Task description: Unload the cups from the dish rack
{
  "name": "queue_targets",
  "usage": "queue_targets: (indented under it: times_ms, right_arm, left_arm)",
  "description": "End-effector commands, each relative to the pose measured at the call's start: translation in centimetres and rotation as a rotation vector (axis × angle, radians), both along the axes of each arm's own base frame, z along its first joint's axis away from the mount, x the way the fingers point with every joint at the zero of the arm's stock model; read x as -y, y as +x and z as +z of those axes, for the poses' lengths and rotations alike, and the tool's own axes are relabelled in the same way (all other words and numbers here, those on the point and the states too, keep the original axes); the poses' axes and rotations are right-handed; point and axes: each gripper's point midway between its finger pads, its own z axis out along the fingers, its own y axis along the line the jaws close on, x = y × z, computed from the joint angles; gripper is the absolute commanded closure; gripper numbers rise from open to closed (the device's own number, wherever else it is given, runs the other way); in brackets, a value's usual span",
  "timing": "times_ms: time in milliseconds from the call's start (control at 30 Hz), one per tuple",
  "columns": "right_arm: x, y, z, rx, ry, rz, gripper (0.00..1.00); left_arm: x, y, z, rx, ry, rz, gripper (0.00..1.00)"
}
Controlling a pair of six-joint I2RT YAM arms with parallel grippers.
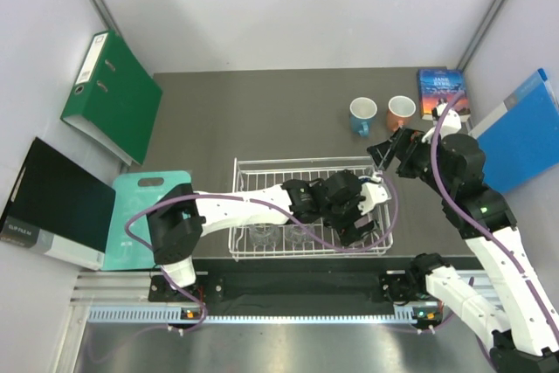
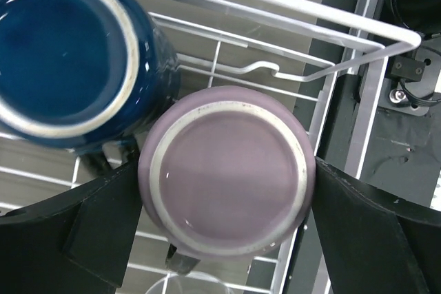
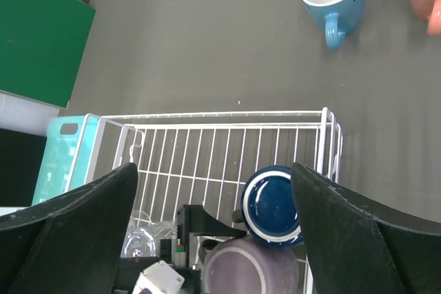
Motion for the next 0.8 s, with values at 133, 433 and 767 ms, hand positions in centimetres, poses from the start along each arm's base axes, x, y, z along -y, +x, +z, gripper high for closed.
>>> queue_targets:
  times_ms: [133,433,767]
  right_arm:
    - [-0.6,-0.1,0.9,0.035,0.02,0.027,0.09]
    - [-0.6,-0.1,1.1,0.042,0.021,0.027,0.09]
    - [-0.6,-0.2,2.0,0.063,0.027,0.026,0.09]
  left_arm:
    - [1.5,0.2,0.0,-0.003,-0.024,0.001,0.01]
    - [1.4,0.5,-0.4,-0.004,0.011,0.009,0.99]
    - [-1.1,1.0,6.6,0.073,-0.076,0.069,1.0]
